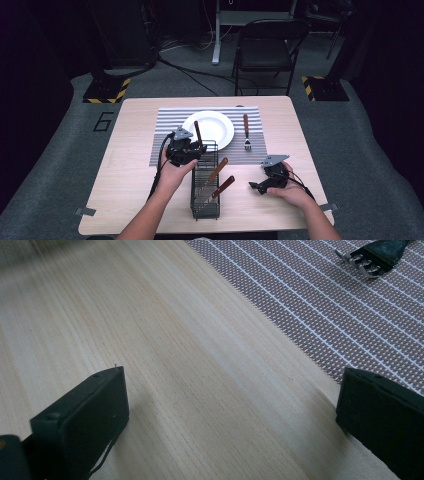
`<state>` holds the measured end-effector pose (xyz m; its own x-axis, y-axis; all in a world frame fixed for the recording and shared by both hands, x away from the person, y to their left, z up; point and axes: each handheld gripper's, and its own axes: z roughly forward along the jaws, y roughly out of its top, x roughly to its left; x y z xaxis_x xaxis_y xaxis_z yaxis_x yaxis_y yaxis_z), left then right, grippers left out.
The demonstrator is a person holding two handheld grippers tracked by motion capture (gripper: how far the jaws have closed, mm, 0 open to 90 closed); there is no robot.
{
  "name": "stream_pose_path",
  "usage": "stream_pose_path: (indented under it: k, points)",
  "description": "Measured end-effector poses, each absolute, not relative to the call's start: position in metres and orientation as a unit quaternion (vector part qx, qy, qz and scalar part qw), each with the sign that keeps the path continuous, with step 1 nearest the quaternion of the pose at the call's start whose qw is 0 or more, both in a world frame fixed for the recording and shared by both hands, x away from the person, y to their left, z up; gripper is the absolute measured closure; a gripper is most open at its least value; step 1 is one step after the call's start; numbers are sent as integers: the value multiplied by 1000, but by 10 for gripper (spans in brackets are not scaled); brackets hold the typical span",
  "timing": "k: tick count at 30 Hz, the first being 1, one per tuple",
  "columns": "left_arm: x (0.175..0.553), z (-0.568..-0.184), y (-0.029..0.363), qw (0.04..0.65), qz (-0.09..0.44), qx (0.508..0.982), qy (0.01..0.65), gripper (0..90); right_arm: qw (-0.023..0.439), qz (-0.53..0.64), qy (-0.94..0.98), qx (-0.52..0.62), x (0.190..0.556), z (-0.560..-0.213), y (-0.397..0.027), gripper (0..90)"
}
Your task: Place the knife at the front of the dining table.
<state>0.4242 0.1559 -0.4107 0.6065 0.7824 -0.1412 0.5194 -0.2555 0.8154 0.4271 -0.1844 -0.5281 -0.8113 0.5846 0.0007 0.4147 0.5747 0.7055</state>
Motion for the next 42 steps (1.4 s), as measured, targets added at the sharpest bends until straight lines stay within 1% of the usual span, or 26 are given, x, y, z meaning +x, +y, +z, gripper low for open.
stream_pose_path:
  k: [1, 7, 8, 11, 17, 28, 36, 37, 42]
  points:
    - [425, -411, 156, 444, 149, 778, 419, 657, 117, 363, 880, 284, 427, -528, -184, 0]
    - [426, -413, 156, 444, 152, 777, 419, 704, 117, 364, 878, 286, 427, -528, -184, 0]
    - [426, -414, 156, 445, 152, 777, 419, 736, 117, 364, 878, 287, 427, -528, -184, 0]
    - [426, -414, 156, 450, 146, 777, 415, 752, 117, 364, 878, 287, 427, -528, -184, 0]
    - [424, -414, 155, 458, 141, 782, 398, 773, 117, 364, 878, 287, 427, -528, -184, 0]
    - [417, -407, 158, 466, 148, 787, 375, 776, 117, 364, 878, 287, 427, -528, -184, 0]
    - [418, -407, 160, 465, 141, 791, 372, 780, 117, 364, 879, 286, 427, -528, -184, 0]
    - [417, -407, 160, 463, 143, 792, 372, 810, 117, 363, 880, 284, 427, -528, -184, 0]
    - [418, -405, 163, 472, 134, 784, 381, 810, 117, 363, 880, 284, 427, -528, -184, 0]
